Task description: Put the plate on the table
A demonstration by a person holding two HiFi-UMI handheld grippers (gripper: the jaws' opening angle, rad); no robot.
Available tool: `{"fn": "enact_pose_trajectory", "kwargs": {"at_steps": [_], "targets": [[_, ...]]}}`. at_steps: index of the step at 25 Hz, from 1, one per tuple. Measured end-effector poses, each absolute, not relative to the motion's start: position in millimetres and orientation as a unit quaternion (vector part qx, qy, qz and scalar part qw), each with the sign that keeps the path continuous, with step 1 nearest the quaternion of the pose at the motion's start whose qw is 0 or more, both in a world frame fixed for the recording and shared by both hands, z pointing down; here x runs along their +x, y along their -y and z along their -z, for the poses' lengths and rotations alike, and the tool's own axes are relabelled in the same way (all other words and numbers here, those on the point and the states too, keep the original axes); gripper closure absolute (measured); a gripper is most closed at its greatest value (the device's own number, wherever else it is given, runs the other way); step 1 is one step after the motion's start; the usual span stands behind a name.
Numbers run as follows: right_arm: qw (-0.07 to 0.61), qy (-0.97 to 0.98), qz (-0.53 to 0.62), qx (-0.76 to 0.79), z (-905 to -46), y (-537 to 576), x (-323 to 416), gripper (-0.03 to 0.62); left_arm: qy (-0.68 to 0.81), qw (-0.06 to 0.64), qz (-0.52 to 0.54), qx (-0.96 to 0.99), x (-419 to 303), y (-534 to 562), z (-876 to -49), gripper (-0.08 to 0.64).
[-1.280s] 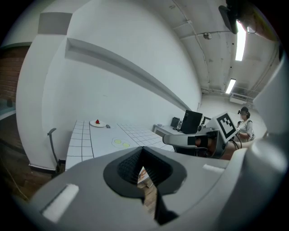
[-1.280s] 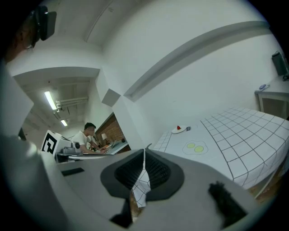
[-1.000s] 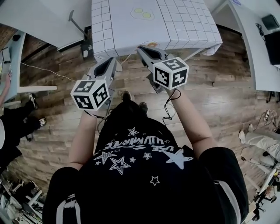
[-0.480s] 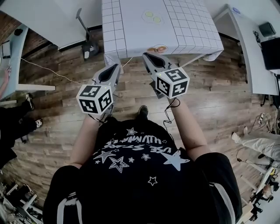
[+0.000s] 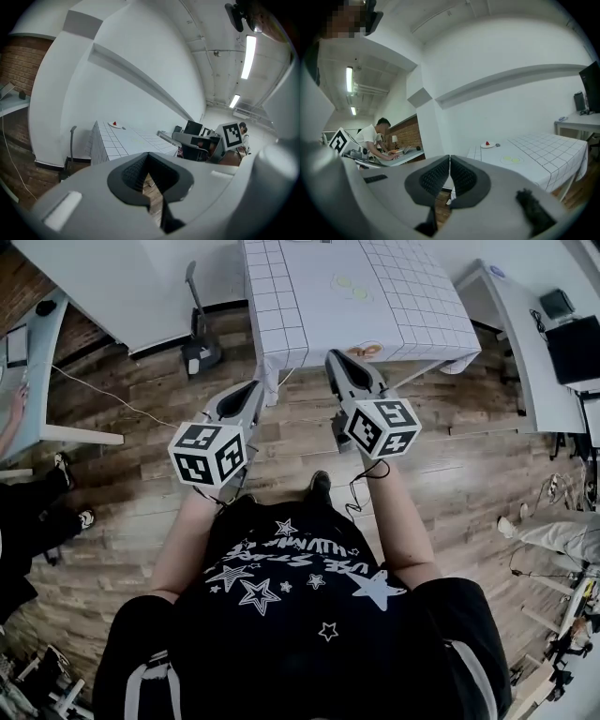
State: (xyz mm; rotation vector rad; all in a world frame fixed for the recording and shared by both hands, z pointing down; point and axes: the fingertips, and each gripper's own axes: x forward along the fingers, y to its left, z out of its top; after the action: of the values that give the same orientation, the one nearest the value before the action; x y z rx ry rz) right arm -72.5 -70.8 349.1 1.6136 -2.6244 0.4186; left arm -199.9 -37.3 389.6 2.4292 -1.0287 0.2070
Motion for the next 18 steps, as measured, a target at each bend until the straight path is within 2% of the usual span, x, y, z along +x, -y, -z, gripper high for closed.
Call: {"fn": "enact_pose_trajectory", "kwargs": {"at_steps": [4,18], "targets": [[0.006,0.832,-0.130,0.539,-341.7,56.0,-91.9,0.578,0.363,0.239,-0.073,0.898,-224.8,28.5,-384.6,0.551],[0.063,0.799,-0.113,0.587,-327.8,-27.1,-172.2,0.580,0.304,0.228,-0.076,0.922,-303.5,-28.4,-360.1,0.551]]}}
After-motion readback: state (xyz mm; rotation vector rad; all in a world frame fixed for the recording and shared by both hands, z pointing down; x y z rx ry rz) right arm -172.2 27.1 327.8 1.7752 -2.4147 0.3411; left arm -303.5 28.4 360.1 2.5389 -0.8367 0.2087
